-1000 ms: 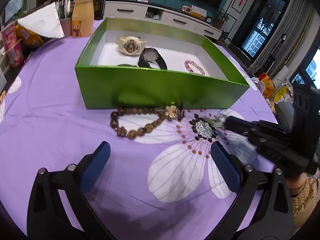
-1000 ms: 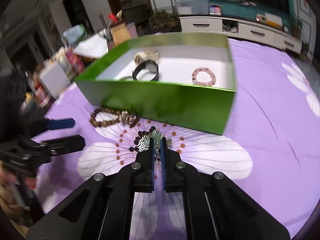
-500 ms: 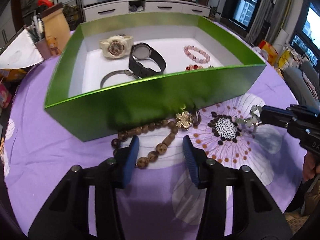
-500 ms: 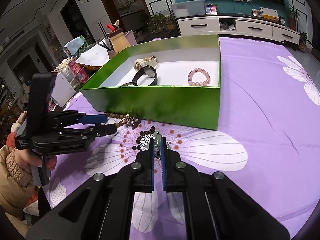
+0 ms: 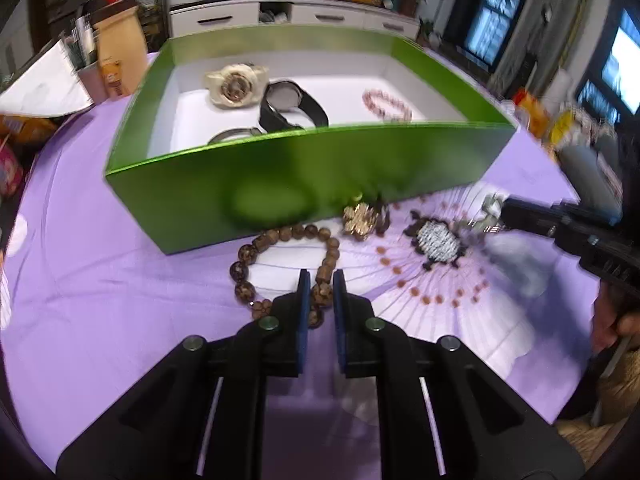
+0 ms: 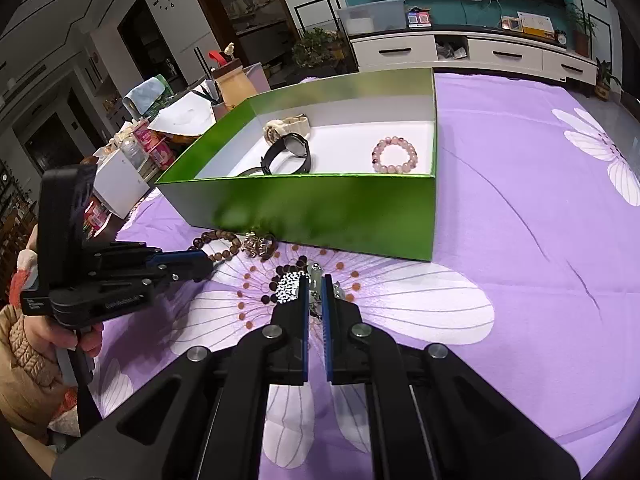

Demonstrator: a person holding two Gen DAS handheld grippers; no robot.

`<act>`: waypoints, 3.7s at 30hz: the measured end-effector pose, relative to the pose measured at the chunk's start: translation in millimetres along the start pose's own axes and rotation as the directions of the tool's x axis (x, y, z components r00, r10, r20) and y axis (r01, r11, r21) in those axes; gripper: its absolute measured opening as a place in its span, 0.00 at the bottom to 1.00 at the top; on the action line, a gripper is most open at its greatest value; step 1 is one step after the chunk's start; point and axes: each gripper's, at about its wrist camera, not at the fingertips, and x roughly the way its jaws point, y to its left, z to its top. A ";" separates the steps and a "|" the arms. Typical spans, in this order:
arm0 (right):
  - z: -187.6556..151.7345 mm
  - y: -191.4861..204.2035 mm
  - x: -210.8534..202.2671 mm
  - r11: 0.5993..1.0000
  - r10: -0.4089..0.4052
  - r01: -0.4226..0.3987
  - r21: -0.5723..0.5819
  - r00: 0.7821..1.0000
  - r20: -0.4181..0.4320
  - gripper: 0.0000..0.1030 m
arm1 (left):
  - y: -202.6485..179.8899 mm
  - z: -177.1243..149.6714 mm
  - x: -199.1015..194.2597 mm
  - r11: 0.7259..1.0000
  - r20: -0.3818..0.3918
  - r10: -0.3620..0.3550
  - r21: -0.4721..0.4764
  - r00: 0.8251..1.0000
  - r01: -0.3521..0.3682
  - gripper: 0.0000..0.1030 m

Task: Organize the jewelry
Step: 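Grasp the brown wooden bead bracelet with the left tool while the right tool lifts the pendant, then carry the bead bracelet and jade pendant over the green box and lower them with both tools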

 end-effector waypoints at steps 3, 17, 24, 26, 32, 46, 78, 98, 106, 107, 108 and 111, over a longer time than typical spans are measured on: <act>1.7 1.7 -3.8 1.000 0.000 0.000 -0.004 1.000 0.008 0.05 | 4.7 -0.5 -13.8 0.997 0.048 -0.047 -0.060 0.998 0.050 0.10; 14.7 11.3 -36.7 1.000 0.008 -0.006 -0.023 0.996 0.083 0.05 | -1.6 23.2 -83.5 0.984 0.242 -0.113 -0.108 0.964 0.142 0.10; 28.5 13.7 -54.7 0.999 0.006 0.000 -0.040 0.991 0.135 0.05 | -0.4 42.4 -103.6 0.985 0.301 -0.099 -0.105 0.949 0.136 0.11; 34.0 13.5 -57.1 0.999 0.005 0.002 -0.045 0.989 0.147 0.05 | -0.5 49.2 -107.8 0.987 0.314 -0.087 -0.100 0.945 0.124 0.10; 53.4 12.8 -62.1 0.998 0.000 0.012 -0.064 0.983 0.183 0.05 | 4.4 73.0 -111.4 0.990 0.335 -0.059 -0.100 0.940 0.098 0.11; 102.6 9.3 -37.7 0.997 0.005 0.010 -0.073 0.980 0.200 0.05 | 26.5 118.7 -72.4 0.987 0.303 -0.004 -0.153 0.953 0.053 0.10; 137.6 -2.6 76.9 1.000 0.005 -0.005 -0.005 1.000 -0.005 0.05 | 77.3 136.3 16.6 0.972 0.153 0.064 -0.232 0.986 -0.027 0.11; 136.9 -0.4 93.4 1.000 -0.018 0.017 -0.016 0.998 -0.052 0.05 | 78.7 135.6 32.5 0.974 0.104 0.096 -0.215 0.990 -0.072 0.11; 135.3 -1.1 95.4 1.000 -0.020 0.019 -0.013 0.998 -0.062 0.05 | 76.6 134.7 33.3 0.975 0.099 0.098 -0.207 0.990 -0.076 0.11; 135.0 -1.5 95.6 1.000 -0.021 0.020 -0.012 0.998 -0.062 0.05 | 76.1 134.8 33.6 0.976 0.099 0.099 -0.206 0.990 -0.077 0.11; 135.1 -1.7 95.9 1.000 -0.021 0.021 -0.012 0.998 -0.063 0.05 | 75.8 134.8 34.1 0.976 0.098 0.101 -0.205 0.990 -0.079 0.11; 135.2 -2.7 96.5 1.000 -0.022 0.021 -0.011 0.998 -0.065 0.05 | 74.9 134.9 34.6 0.976 0.096 0.104 -0.202 0.990 -0.083 0.11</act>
